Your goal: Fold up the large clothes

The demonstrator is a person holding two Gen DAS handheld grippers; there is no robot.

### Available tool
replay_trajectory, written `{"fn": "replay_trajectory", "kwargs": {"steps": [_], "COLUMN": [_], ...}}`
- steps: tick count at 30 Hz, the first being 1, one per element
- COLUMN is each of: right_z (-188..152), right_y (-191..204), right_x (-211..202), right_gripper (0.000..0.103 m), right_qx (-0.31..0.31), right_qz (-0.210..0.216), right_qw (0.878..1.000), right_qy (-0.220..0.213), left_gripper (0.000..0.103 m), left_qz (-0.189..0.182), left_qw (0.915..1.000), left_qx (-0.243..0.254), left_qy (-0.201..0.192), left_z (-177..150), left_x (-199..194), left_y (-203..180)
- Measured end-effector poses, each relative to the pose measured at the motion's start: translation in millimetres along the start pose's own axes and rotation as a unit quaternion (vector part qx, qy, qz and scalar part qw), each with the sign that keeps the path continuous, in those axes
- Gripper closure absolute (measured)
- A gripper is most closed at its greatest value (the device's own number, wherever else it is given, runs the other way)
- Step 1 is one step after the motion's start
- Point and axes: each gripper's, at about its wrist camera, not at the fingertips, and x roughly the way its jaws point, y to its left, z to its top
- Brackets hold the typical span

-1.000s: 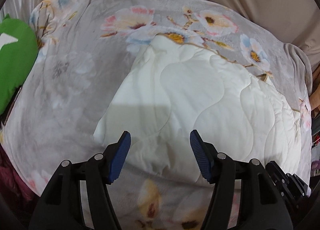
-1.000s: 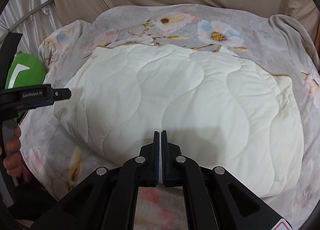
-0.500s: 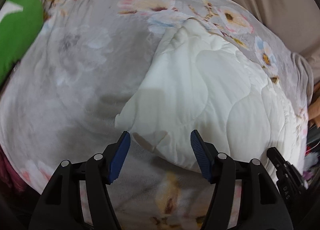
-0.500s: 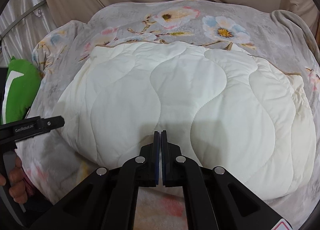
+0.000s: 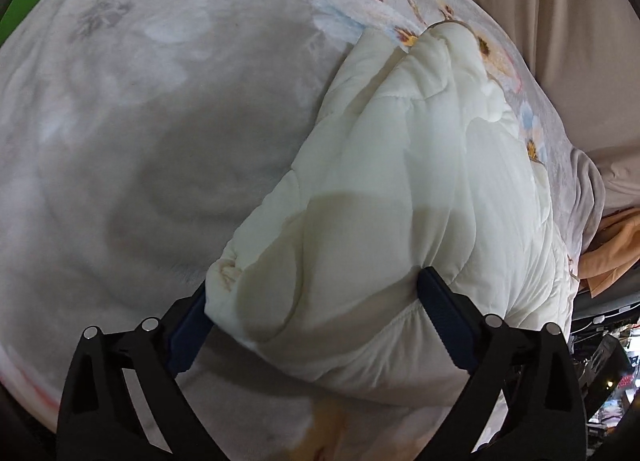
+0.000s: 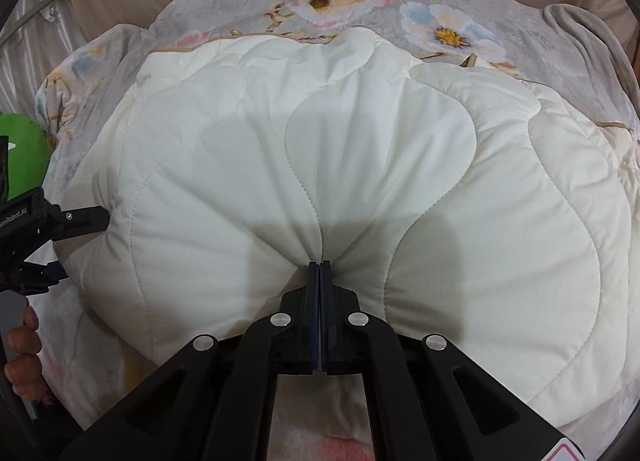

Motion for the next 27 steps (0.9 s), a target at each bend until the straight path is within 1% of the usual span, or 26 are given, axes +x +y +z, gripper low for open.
{"fn": "replay_trajectory", "kwargs": {"steps": [1,2,3,4,6,8,10,12,15,18,20,23,25,27], "right_z": [2,4,5,6,3,-7,-17,-30,-36,-30,-28,-35,-44,-53], "right_y": [0,0,0,0,-3,-6,-10,-17,-21,-26,-33,-53,-67,-87], "right_x": [0,-3,-8,-16,-40,-59,-58,-41,-22,-18,-23,-46,-64,-82], "right_gripper": [0.103,0.103,0.103,0.103,0.103,0.103,0.103,0.103,0.103,0.103,0.103,0.103,0.103,0.103], "right_qx": [-0.001,-0.001,0.001,0.003,0.000,-0.011,-0.016,-0.018,-0.028,-0.036,-0.026,0.001,0.012,0.032], "right_qz": [0.000,0.000,0.002,0.003,0.009,0.014,0.018,0.014,0.021,0.034,0.049,0.071,0.070,0.058], "right_qw": [1.000,1.000,1.000,1.000,0.999,0.999,0.999,1.000,0.999,0.999,0.998,0.997,0.997,0.997], "right_qy": [0.000,-0.002,-0.004,-0.009,-0.030,-0.041,-0.026,0.000,-0.002,-0.007,-0.007,-0.025,-0.035,-0.047], "left_gripper": [0.011,0.019,0.033,0.042,0.065,0.070,0.073,0.075,0.076,0.077,0.077,0.078,0.078,0.078], "left_qz": [-0.007,-0.013,-0.023,-0.041,-0.062,-0.077,-0.091,-0.098,-0.115,-0.129,-0.140,-0.149,-0.143,-0.137], "left_qw": [1.0000,0.9999,0.9997,0.9991,0.9980,0.9970,0.9955,0.9938,0.9886,0.9796,0.9744,0.9673,0.9661,0.9687], "left_qx": [-0.003,-0.008,-0.012,-0.013,-0.015,-0.006,0.009,0.035,0.081,0.139,0.161,0.192,0.202,0.193], "left_qy": [0.002,0.002,0.002,0.005,-0.002,-0.012,-0.027,-0.041,-0.053,-0.067,-0.070,-0.071,-0.074,-0.076], "left_z": [1,2,3,4,6,7,3,-1,-16,-35,-45,-56,-60,-59], "left_x": [2,2,0,-3,-17,-34,-53,-70,-93,-109,-113,-111,-105,-102], "left_y": [0,0,1,0,-1,-6,-21,-41,-82,-134,-157,-190,-203,-203]}}
